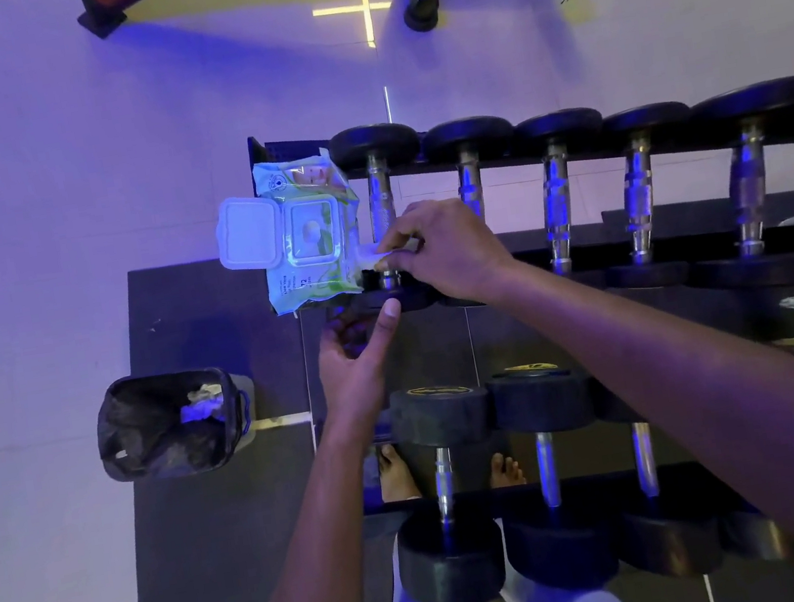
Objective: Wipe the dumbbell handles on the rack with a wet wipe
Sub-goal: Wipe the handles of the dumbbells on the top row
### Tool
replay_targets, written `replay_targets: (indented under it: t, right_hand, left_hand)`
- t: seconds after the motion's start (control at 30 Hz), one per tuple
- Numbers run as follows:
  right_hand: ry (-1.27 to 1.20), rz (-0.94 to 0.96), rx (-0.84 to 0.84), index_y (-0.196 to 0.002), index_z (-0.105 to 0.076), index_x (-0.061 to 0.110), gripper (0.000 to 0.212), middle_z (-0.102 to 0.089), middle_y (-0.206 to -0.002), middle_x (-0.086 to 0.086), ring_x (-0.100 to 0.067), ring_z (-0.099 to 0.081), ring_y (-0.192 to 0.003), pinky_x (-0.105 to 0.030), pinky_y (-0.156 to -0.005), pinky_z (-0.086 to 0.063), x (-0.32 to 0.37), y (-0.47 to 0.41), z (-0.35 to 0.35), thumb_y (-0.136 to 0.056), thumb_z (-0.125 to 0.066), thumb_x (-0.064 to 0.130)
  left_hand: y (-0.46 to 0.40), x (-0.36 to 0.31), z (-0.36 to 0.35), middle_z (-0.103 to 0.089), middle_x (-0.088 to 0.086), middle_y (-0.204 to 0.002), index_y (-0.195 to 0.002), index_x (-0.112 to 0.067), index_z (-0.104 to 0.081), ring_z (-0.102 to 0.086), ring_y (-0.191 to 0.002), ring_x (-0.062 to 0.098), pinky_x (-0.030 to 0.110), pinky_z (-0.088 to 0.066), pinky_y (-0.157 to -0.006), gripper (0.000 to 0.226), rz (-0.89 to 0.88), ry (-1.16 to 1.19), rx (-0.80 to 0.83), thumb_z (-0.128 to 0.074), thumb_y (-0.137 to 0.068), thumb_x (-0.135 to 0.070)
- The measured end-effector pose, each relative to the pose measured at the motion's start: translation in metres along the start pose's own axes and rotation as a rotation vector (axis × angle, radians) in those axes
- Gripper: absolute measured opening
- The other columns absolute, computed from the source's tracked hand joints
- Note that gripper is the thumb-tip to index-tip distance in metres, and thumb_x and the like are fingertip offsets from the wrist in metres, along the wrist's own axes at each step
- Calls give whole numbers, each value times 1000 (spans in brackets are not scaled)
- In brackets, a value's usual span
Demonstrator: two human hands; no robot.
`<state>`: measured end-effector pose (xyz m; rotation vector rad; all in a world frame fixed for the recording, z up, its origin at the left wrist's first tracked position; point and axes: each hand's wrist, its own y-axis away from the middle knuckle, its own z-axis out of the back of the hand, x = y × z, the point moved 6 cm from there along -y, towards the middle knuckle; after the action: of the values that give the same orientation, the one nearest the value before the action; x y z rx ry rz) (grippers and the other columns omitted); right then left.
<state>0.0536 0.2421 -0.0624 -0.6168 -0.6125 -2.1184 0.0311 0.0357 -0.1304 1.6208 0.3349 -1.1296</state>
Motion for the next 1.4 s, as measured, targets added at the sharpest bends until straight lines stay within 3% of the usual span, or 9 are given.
replay_targets:
  t: [0.17,0.37,0.6,0.73,0.8,0.9,1.07,1.23,1.4]
  right_hand:
    - [-32,-78,113,-89,-80,31,8,-70,-80,19,-3,-66,-78,-25,-70,-49,-7,9,-9,-85,-84,37]
    - [74,-243,128,-86,-75,26,8,-70,-84,11,-17,-67,-89,-32,-77,-56,-9,8,-1,-85,-82,27]
    - [81,-492,134,-88,-74,23,6,-74,-91,1,-28,-67,-90,-32,-74,-56,-10,7,-3,-82,-75,24]
    - [-186,-665,132,-69,-68,16,13,-70,-73,-5,-26,-68,-73,-39,-66,-63,-18,7,-4,-80,-76,13]
    - [-355,-718,101,-74,-70,15,19,-70,-69,-4,-22,-69,-67,-43,-74,-65,-20,6,-6,-84,-74,0]
    - [-615,-787,13,-85,-65,13,19,-75,-73,-1,-14,-69,-55,-36,-69,-63,-21,10,-11,-88,-79,-1]
    - [-842,-821,-194,-86,-58,20,29,-78,-85,-4,-7,-55,-43,-23,-69,-56,-26,-4,-7,-87,-82,3]
    - [-922,-820,-251,-78,-55,24,32,-77,-80,3,-5,-49,-41,-20,-51,-35,-18,-22,6,-89,-80,6]
    - [-791,-649,-340,-74,-68,24,22,-71,-72,9,-12,-57,-52,-24,-58,-50,-11,-28,24,-83,-88,18]
  left_hand:
    - [-3,2,2,-80,1,-108,-117,-24,-71,-76,-95,17,46,-62,-90,76,8,-6,-3,-89,-65,-77]
    - [-5,5,4,-80,4,-111,-117,-23,-70,-75,-95,17,48,-62,-92,72,11,-22,3,-90,-70,-74]
    - [-8,8,7,-80,1,-105,-115,-21,-74,-73,-89,16,45,-60,-88,79,7,-5,14,-88,-66,-81]
    - [-9,8,11,-81,1,-102,-109,-22,-74,-73,-88,16,46,-60,-89,65,-6,-11,20,-89,-73,-74]
    - [-10,6,11,-81,-5,-97,-108,-24,-73,-74,-88,15,46,-61,-90,58,-14,-20,19,-90,-76,-70]
    - [-10,5,11,-77,-15,-91,-107,-29,-70,-73,-88,16,44,-59,-88,65,-21,-18,-5,-89,-66,-77]
    - [-11,6,10,-79,-6,-99,-110,-30,-69,-72,-89,17,45,-58,-86,78,-47,-31,-6,-90,-59,-84]
    - [-11,5,12,-80,-4,-100,-112,-25,-70,-73,-89,17,45,-58,-84,76,-64,-37,-7,-91,-64,-79]
    - [-11,5,12,-81,-2,-102,-115,-24,-70,-72,-89,15,45,-57,-85,81,-52,-31,-18,-92,-61,-80]
